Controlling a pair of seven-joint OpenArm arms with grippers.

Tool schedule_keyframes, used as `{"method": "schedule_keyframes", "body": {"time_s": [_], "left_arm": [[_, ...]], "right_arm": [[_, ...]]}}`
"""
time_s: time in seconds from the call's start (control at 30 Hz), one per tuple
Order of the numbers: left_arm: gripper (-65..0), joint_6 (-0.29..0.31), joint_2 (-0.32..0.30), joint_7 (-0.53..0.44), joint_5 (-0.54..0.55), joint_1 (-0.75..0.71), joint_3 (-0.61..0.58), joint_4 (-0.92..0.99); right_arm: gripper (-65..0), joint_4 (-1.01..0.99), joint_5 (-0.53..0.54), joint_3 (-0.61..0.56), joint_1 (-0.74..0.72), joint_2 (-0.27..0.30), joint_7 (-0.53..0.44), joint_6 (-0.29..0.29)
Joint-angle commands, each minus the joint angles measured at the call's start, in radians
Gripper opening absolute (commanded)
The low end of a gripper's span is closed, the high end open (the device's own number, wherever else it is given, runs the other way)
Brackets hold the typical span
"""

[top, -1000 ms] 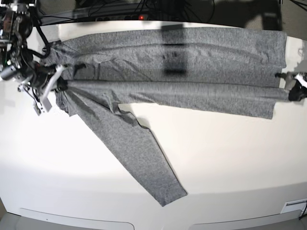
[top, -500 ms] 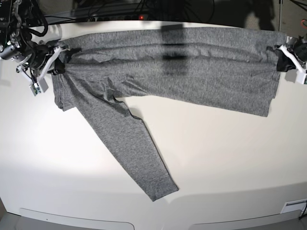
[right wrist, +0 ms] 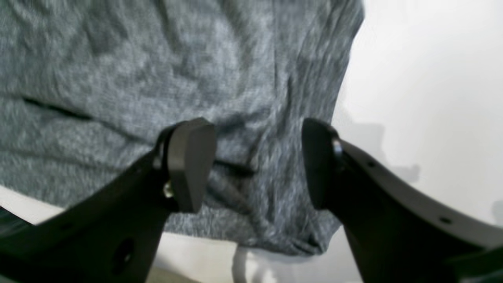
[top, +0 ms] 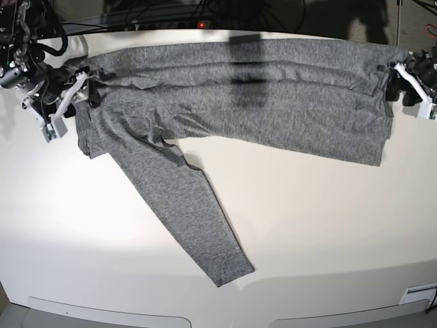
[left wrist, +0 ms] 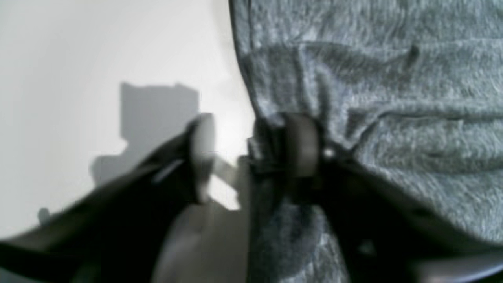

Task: Fold the T-shirt properly
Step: 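Release the right gripper and move it to the hanging sleeve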

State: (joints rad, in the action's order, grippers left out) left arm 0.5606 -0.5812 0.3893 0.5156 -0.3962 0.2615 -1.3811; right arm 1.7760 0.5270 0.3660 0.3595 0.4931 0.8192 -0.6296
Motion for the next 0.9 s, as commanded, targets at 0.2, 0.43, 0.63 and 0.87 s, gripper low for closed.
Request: {"method": "schedule_keyframes", "body": {"time_s": [0.2, 0.43, 0.63, 0.87], "left_arm": [[-31.0, 0.007, -0.02, -0.02, 0.086, 0.002, 0.149, -0.074], [-31.0, 0.007, -0.014, -0.009, 0.159, 0.002, 0.183, -0.125], [-31.0, 0.007, 0.021, -0.009, 0.158, 0.002, 0.182, -0.125], [-31.0, 0.031, 0.114, -0.016, 0.135, 0.002, 0.182, -0.125]], "right_arm": [[-27.3, 0.006, 0.136, -0.014, -0.171, 0.019, 0.021, -0.001], [-27.3, -0.189, 0.135, -0.159, -0.395, 0.019, 0.064, 0.018], [-27.3, -0.408, 0.125, -0.326, -0.627, 0.002, 0.064, 0.028], [-27.3, -0.69, -0.008, -0.434, -0.879, -0.143, 0.061, 0.028]]}}
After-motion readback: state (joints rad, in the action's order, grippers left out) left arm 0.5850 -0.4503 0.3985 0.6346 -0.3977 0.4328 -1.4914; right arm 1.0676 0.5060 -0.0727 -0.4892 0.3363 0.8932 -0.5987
